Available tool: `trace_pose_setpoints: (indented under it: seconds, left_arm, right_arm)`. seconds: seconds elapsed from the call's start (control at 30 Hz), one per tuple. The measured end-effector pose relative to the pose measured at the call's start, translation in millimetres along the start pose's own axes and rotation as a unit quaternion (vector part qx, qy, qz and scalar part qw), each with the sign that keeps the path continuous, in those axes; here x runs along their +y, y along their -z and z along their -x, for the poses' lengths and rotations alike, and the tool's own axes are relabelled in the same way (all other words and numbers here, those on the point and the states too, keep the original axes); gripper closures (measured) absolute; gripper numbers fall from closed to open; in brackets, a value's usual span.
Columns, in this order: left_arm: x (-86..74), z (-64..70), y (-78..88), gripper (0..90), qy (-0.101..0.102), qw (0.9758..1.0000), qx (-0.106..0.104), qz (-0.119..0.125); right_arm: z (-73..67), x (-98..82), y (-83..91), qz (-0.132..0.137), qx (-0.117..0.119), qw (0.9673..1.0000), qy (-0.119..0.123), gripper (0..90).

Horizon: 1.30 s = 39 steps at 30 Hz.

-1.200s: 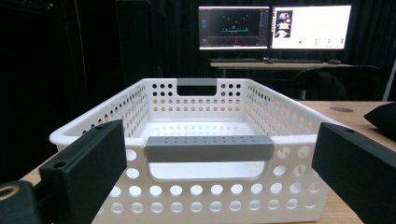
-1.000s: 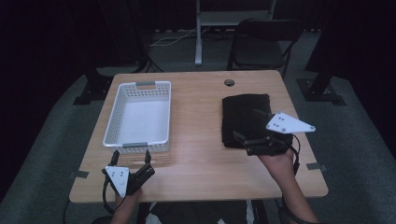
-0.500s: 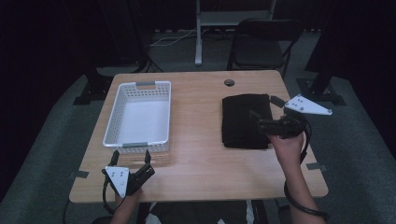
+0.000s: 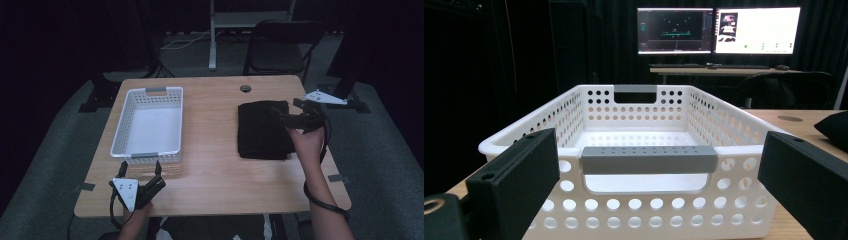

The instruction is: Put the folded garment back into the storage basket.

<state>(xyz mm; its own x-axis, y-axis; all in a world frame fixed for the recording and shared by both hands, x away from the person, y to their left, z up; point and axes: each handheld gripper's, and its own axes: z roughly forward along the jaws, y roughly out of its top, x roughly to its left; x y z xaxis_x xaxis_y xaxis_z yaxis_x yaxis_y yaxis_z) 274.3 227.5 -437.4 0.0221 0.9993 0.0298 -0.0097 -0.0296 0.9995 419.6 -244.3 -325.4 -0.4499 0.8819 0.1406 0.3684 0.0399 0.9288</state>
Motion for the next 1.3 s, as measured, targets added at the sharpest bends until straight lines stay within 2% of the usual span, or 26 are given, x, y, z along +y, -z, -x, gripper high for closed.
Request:
trace_pose_setpoints:
  seconds: [0.03, 0.07, 0.13, 0.2, 0.33, 0.53, 0.93, 1.2, 1.3]
  left_arm:
    - [0.0, -0.1, 0.0, 4.4, 0.000, 1.0000, 0.000, 0.000]
    - [0.0, -0.1, 0.0, 4.4, 0.000, 1.0000, -0.001, 0.000]
    - [0.0, -0.1, 0.0, 4.4, 0.000, 1.0000, -0.001, 0.000]
    - [0.0, -0.1, 0.0, 4.4, 0.000, 1.0000, -0.001, 0.000]
    - [0.0, -0.2, 0.0, 4.4, 0.000, 1.0000, -0.002, 0.000]
    - [0.0, -0.2, 0.0, 4.4, 0.000, 1.0000, -0.002, 0.000]
    - [0.0, -0.4, 0.0, 4.4, 0.000, 1.0000, -0.004, 0.000]
    - [0.0, -0.4, 0.0, 4.4, 0.000, 1.0000, -0.005, 0.000]
    - [0.0, -0.7, 0.1, 4.4, 0.000, 1.0000, -0.008, 0.000]
  right_arm:
    - [3.4, -0.7, -3.0, -0.003, 0.010, 0.9998, -0.014, 7.3]
    - [5.4, -1.6, -4.6, -0.001, 0.009, 0.9997, -0.022, 7.3]
    - [8.8, -2.6, -8.9, -0.009, 0.002, 0.9997, -0.024, 7.3]
    - [13.4, -4.5, -13.8, -0.016, 0.003, 0.9993, -0.035, 7.3]
    - [23.7, -10.2, -27.8, -0.044, -0.011, 0.9981, -0.042, 7.3]
    - [32.8, -13.8, -38.3, -0.060, -0.017, 0.9967, -0.051, 7.3]
    - [49.1, -27.7, -66.4, -0.114, -0.041, 0.9898, -0.075, 7.3]
    - [59.5, -37.2, -80.8, -0.137, -0.056, 0.9839, -0.101, 7.3]
    - [63.0, -40.9, -85.9, -0.144, -0.054, 0.9819, -0.111, 7.3]
